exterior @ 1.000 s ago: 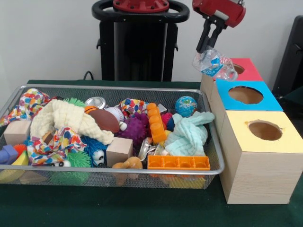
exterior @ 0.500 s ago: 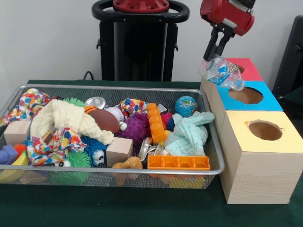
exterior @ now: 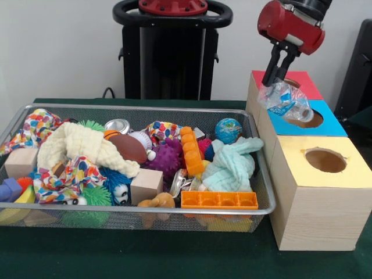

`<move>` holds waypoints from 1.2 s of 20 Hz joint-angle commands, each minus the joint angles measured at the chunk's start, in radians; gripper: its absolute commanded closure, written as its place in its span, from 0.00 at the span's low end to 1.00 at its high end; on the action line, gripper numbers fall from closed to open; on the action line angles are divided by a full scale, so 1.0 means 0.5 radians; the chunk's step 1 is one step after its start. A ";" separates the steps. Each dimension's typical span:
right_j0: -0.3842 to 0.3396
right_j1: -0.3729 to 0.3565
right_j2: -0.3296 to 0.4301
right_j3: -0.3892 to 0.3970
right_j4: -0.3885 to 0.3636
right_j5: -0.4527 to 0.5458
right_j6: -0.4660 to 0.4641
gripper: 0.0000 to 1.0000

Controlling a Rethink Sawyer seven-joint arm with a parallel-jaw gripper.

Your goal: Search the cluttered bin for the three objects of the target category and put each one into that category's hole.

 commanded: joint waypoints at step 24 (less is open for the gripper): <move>-0.013 0.166 0.134 -0.083 0.167 0.609 0.479 1.00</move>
